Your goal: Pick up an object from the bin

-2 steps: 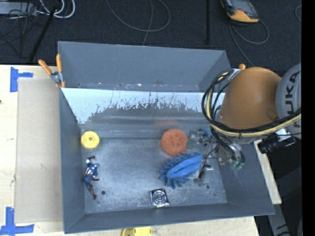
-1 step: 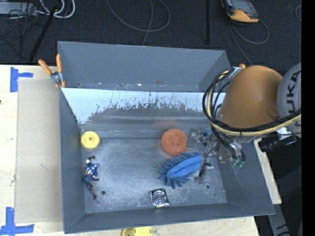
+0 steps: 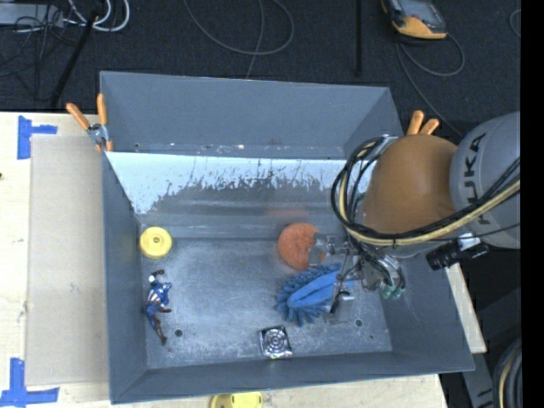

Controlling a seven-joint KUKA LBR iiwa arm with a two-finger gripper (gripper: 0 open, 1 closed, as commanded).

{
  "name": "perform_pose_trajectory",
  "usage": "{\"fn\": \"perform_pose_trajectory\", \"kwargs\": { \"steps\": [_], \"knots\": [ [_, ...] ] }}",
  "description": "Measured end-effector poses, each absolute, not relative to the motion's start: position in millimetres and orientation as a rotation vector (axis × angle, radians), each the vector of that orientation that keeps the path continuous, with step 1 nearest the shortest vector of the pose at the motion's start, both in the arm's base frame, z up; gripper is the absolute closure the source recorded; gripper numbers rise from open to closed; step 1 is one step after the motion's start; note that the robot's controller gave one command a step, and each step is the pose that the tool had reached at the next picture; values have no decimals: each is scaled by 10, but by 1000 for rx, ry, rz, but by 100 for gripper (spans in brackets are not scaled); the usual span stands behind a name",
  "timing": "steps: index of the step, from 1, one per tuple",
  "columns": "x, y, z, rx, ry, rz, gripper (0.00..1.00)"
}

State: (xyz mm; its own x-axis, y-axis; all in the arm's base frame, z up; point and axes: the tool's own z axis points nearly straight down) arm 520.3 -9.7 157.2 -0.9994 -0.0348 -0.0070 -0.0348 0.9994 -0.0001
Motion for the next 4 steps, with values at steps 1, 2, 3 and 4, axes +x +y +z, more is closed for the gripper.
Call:
{"fn": "perform_pose_trajectory", "kwargs": {
  "steps": [1, 2, 3, 4],
  "knots": [
    [5176, -80, 1099, -132, 3139, 0, 0],
    [4988, -95, 858, 114, 3140, 0, 100],
    [4988, -93, 858, 112, 3141, 0, 100],
    [4988, -93, 858, 111, 3141, 0, 100]
  ]
}}
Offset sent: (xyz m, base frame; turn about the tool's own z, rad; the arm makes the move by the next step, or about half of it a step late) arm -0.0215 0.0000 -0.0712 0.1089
